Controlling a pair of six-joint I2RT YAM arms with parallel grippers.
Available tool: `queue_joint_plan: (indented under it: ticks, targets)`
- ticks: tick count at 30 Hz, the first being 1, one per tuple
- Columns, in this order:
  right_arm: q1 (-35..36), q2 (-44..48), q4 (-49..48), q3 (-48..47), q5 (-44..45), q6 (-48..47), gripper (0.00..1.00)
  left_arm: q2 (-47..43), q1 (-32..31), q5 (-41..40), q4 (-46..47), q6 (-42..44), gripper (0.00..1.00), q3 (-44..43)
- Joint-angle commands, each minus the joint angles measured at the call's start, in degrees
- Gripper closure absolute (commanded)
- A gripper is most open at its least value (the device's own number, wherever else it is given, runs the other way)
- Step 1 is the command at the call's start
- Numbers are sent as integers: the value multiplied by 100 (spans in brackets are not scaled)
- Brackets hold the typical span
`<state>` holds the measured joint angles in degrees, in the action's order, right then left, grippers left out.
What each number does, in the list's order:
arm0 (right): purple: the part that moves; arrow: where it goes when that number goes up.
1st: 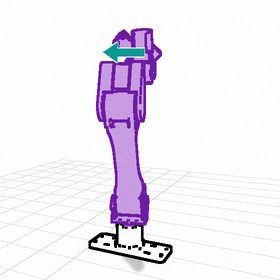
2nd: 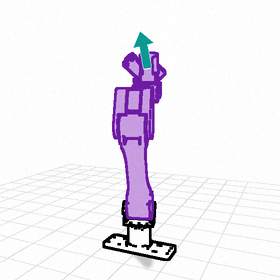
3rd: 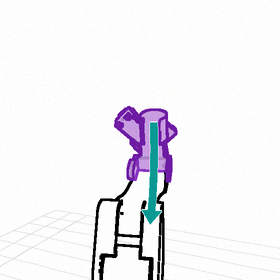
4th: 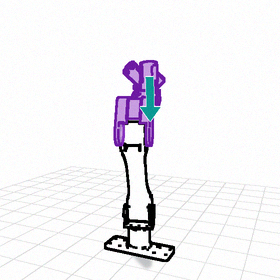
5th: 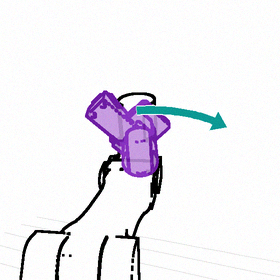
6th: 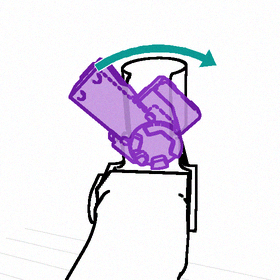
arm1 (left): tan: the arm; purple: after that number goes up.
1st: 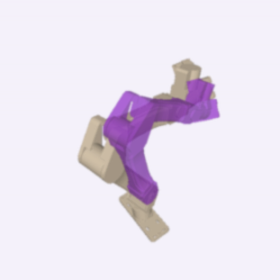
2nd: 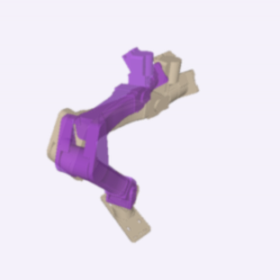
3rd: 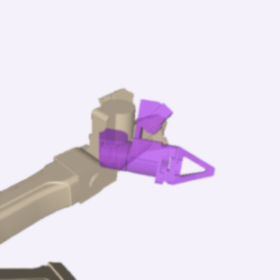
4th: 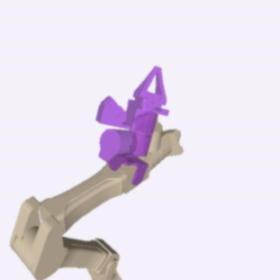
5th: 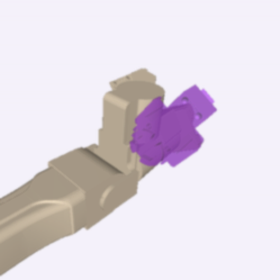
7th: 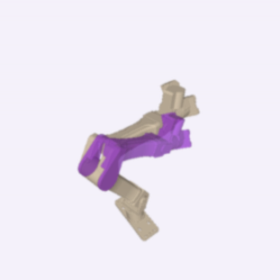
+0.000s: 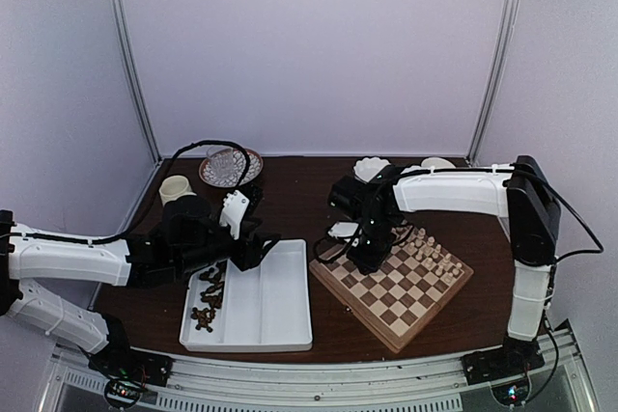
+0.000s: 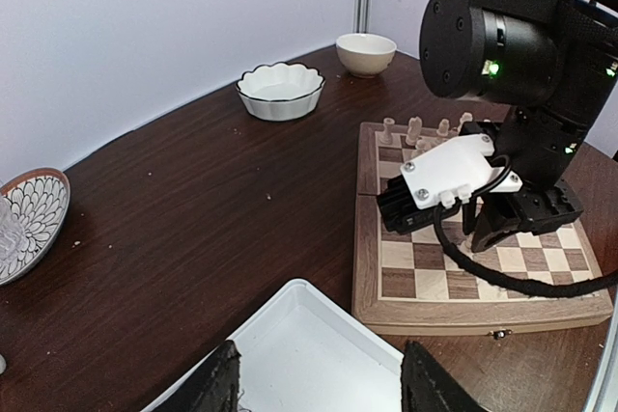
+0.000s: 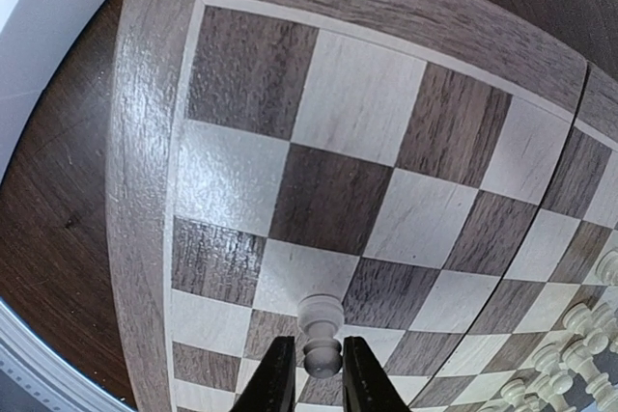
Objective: Set up the chess pieces on the board
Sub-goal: Pick up the pawn from the chessboard, then place the pawn at h2.
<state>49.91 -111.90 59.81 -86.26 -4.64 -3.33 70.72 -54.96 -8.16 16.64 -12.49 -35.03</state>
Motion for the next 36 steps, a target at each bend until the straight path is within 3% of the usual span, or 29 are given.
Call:
queue_joint_plan:
  ticks: [1,6,18,36]
  targets:
    - [36,-42,24,-164,120,-26,81,1,-1,-19,190,72,43,-22]
    - [37,124,-118,-128,291,35,90,2,-6,-19,194,71,43,-22]
    - [-499,915,-1002,214,930,333,90,14,-4,-54,204,73,43,-14]
    - [-1129,173,-1553,-2,1648,562,91,31,-4,-1,190,-4,43,-22]
